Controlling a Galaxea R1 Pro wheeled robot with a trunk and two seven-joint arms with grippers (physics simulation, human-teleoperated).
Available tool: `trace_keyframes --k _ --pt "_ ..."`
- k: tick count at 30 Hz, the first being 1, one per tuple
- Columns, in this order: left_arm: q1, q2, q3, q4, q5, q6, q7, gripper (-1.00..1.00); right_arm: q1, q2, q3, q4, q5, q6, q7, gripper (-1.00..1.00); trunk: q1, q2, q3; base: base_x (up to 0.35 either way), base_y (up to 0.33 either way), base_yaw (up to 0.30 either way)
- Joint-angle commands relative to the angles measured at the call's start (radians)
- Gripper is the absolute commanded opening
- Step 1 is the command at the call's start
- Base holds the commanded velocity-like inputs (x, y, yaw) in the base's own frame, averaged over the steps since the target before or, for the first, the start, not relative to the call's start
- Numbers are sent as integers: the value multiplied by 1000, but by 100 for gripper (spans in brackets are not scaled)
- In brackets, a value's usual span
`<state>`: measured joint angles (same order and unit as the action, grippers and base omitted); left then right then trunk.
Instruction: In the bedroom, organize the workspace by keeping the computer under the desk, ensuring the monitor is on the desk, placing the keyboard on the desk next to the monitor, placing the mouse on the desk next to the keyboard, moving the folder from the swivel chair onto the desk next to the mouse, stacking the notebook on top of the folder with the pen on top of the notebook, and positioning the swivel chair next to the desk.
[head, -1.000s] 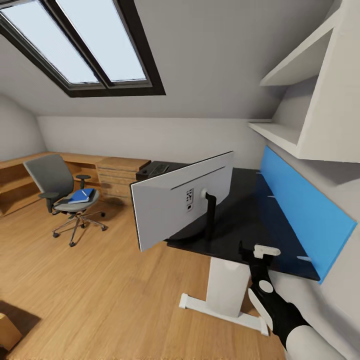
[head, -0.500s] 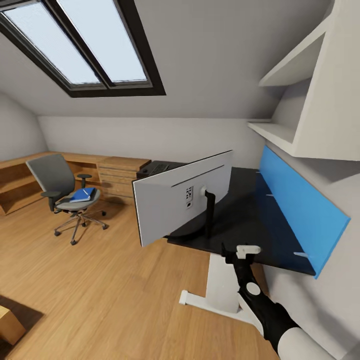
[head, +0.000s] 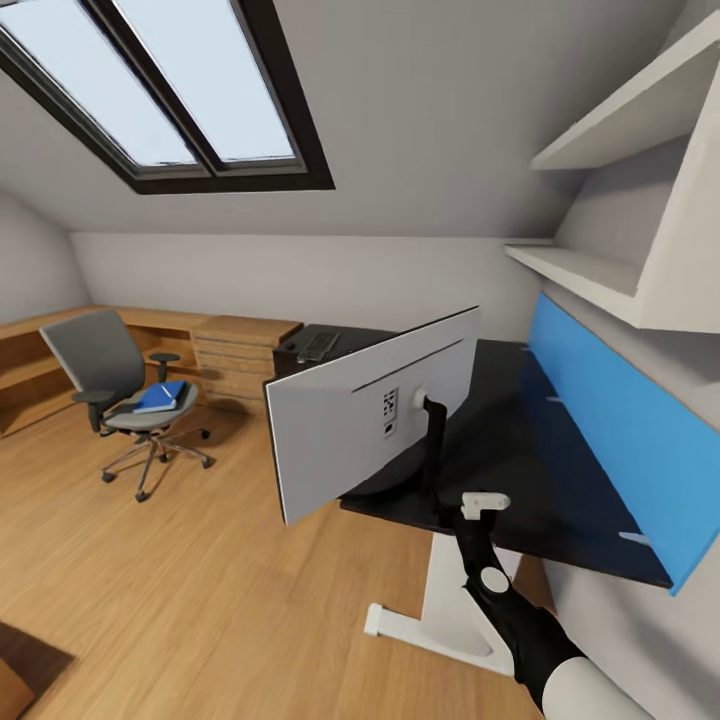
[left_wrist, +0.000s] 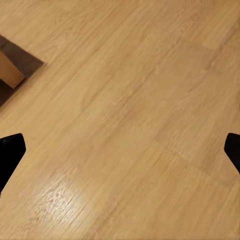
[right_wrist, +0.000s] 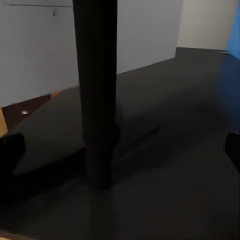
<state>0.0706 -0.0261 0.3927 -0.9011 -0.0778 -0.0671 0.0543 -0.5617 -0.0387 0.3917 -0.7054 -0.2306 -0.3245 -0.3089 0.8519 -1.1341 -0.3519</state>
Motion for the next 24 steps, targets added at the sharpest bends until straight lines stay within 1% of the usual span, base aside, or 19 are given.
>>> trace_keyframes --k 1,6,12,18,24 --pt "0 -1 2 -1 -8 -2 2 100 -1 -2 8 0 -10 -5 -7 100 0 -1 -1 133 68 0" --pt "0 -1 0 0 -9 -2 2 100 -1 -2 7 3 -9 -9 -7 100 0 -1 -1 65 25 0" --pt "0 -2 0 0 -10 -2 2 100 -1 -1 7 4 -8 -10 -7 100 0 -1 -1 170 5 0" --pt "0 -2 0 -1 -9 -2 1 100 -1 -2 7 4 -8 -10 -7 100 0 -1 -1 68 1 0" --pt "0 -2 0 -1 -8 -2 1 100 -1 -1 7 6 -7 -10 -7 100 0 -1 -1 192 0 0"
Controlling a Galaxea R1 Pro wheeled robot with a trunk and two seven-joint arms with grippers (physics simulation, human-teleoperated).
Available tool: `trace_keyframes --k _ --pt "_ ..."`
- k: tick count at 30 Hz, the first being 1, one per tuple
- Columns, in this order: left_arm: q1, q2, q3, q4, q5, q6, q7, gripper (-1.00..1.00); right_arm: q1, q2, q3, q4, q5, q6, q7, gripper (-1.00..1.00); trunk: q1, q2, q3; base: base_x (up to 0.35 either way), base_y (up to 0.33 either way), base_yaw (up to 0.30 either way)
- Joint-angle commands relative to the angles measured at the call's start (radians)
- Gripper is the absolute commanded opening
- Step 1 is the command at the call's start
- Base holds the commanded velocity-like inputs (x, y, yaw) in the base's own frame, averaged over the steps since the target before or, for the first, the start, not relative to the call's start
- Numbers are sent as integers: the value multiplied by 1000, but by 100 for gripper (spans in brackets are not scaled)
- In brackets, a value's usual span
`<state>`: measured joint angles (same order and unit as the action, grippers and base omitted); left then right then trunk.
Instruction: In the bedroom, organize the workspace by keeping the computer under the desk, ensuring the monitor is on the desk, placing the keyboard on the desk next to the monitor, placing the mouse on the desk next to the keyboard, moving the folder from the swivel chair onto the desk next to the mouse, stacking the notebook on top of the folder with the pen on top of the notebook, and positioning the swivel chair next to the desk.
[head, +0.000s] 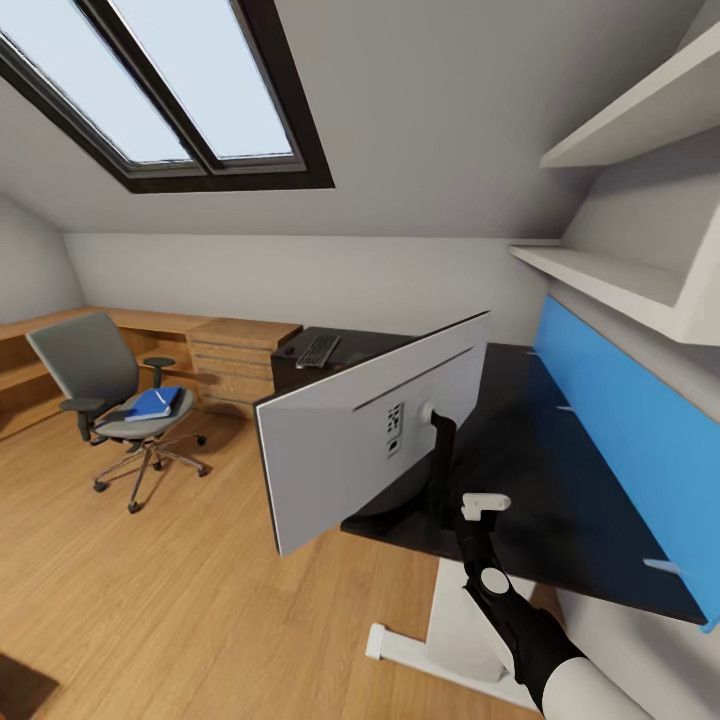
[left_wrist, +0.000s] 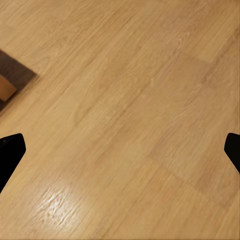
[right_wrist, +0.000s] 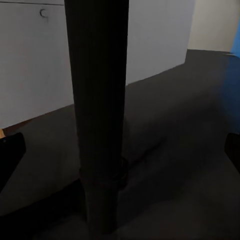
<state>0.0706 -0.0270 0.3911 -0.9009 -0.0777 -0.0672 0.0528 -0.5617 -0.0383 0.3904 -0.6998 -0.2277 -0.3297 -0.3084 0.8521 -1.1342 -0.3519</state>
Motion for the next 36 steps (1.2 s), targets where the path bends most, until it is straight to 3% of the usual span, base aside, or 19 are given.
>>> trace_keyframes --k 1,36 --pt "0 -1 2 -1 -8 -2 2 100 -1 -2 8 0 -10 -5 -7 100 0 -1 -1 69 0 0" --pt "0 -2 1 0 -8 -23 4 100 -1 -6 5 3 -12 -3 -6 100 0 -1 -1 103 20 0"
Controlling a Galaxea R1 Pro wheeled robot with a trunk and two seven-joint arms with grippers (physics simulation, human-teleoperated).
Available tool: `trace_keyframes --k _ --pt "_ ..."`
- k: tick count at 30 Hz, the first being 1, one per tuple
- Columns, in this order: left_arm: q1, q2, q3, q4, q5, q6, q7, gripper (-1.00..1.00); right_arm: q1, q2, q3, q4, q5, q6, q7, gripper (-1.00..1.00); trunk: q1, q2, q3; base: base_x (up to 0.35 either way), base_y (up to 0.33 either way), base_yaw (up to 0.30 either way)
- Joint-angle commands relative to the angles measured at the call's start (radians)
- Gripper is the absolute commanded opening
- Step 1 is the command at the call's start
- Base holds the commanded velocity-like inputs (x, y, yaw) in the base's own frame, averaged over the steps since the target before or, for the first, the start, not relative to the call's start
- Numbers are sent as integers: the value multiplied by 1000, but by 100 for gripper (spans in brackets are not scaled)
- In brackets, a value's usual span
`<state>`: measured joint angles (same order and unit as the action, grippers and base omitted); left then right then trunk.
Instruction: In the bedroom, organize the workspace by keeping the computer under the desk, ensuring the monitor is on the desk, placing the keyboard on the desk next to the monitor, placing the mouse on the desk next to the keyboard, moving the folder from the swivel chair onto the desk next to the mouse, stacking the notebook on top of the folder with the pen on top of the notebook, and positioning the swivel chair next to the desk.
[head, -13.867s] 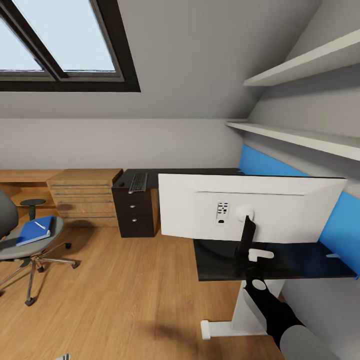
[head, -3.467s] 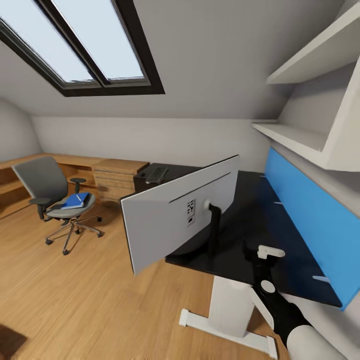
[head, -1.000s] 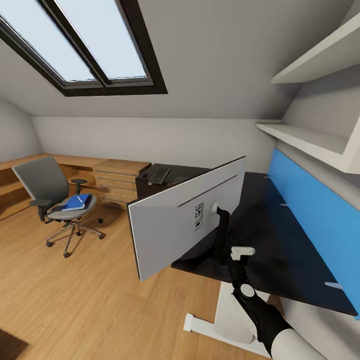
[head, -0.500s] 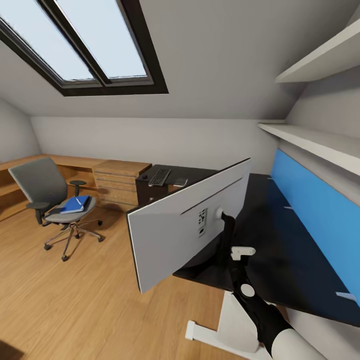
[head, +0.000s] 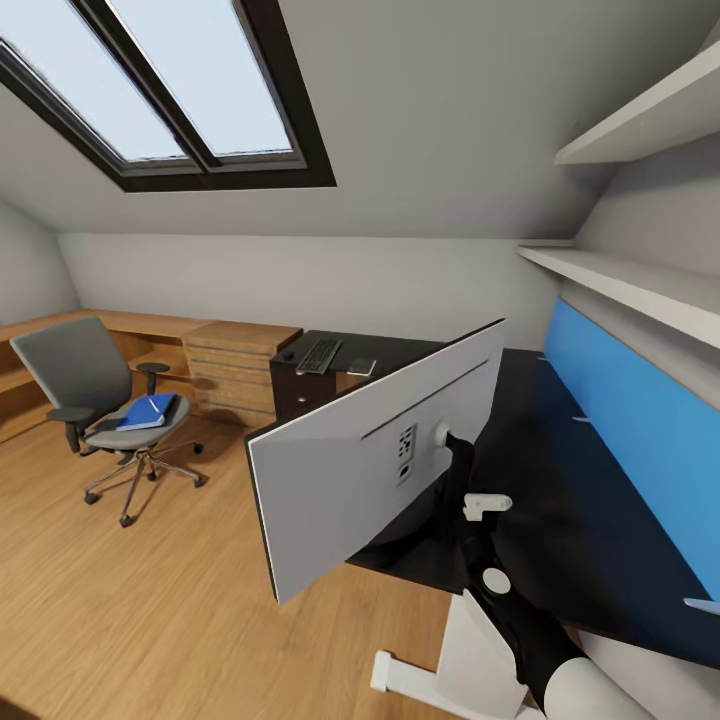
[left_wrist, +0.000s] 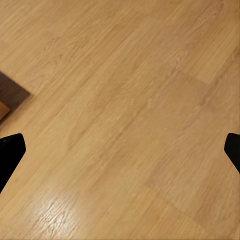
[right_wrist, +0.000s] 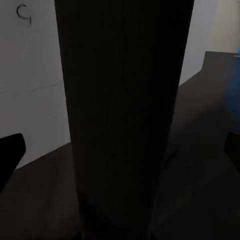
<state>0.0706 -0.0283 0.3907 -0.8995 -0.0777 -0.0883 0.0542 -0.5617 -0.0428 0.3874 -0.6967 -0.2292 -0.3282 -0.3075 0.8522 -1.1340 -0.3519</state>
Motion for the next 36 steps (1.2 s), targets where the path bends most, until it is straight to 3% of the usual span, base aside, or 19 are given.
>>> trace_keyframes --k 1,3,4,36 --pt "0 -1 2 -1 -8 -2 3 100 -1 -2 8 5 -10 -5 -7 100 0 -1 -1 4 0 0" --pt "0 -1 2 -1 -8 -2 3 100 -1 -2 8 9 -10 -4 -8 100 0 -1 -1 3 0 0" --pt "0 -1 2 -1 -8 -2 3 100 -1 -2 8 11 -10 -3 -8 -100 0 -1 -1 2 0 0" --pt "0 -2 0 1 -8 -1 0 100 -1 -5 9 17 -9 -6 -8 -100 0 -1 -1 0 0 0"
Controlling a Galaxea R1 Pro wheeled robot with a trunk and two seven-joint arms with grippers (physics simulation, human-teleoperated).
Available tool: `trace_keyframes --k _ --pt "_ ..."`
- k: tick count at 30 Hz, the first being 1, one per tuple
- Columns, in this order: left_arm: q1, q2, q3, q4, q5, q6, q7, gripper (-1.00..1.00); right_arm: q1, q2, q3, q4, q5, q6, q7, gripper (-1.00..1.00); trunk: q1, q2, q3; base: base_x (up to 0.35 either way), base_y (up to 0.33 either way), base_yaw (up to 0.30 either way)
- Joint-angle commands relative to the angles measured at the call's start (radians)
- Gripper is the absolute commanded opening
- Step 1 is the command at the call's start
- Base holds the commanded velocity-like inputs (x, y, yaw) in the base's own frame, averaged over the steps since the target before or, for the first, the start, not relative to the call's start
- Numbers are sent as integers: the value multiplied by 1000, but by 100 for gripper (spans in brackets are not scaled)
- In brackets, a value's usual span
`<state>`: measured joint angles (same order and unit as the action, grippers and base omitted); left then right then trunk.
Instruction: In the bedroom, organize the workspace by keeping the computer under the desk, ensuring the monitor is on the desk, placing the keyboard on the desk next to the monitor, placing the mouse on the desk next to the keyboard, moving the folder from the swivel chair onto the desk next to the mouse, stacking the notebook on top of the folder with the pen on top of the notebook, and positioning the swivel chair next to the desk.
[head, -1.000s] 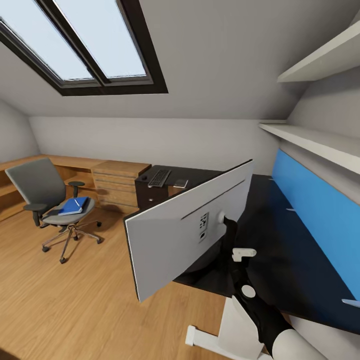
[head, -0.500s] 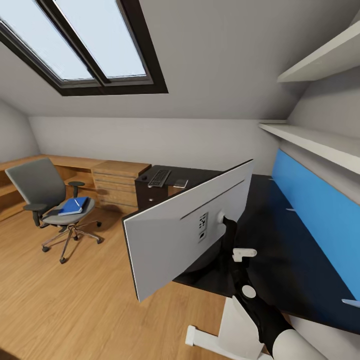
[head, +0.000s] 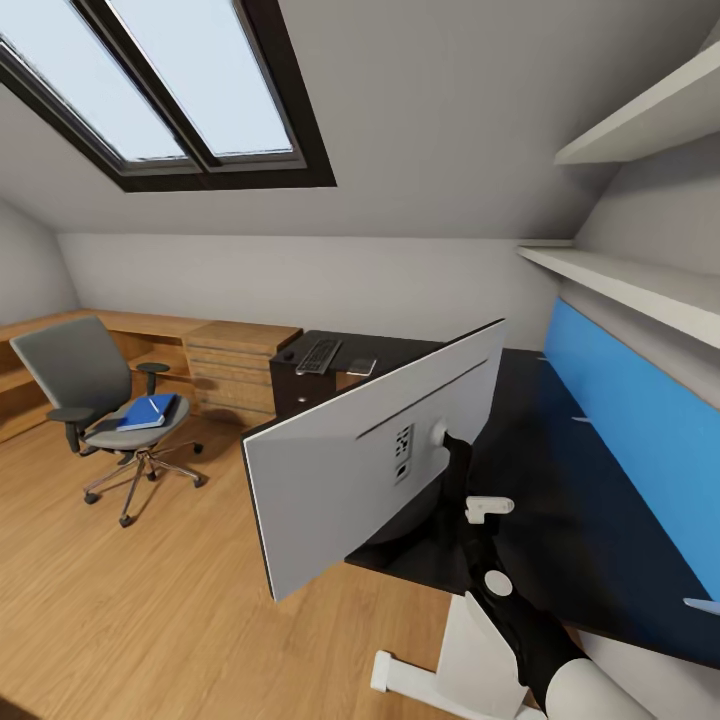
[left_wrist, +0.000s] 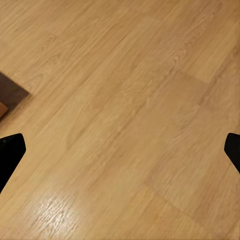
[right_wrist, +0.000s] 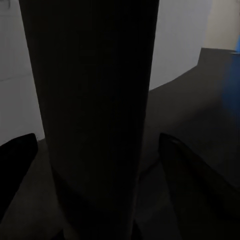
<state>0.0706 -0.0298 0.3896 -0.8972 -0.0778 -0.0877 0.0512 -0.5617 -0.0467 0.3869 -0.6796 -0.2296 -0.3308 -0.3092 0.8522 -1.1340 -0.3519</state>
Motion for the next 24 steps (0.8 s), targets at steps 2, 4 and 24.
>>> trace_keyframes --k 2,4,24 --pt "0 -1 2 -1 -8 -2 3 100 -1 -2 9 0 -8 -4 -7 -100 0 -1 -1 0 0 -14" --pt "0 -1 2 2 -9 -2 3 100 -1 -2 9 0 -8 -4 -7 -100 0 -1 -1 0 0 -146" --pt "0 0 5 1 -2 -3 7 100 -1 -4 7 0 -8 -4 -7 -100 0 -1 -1 0 0 -251"
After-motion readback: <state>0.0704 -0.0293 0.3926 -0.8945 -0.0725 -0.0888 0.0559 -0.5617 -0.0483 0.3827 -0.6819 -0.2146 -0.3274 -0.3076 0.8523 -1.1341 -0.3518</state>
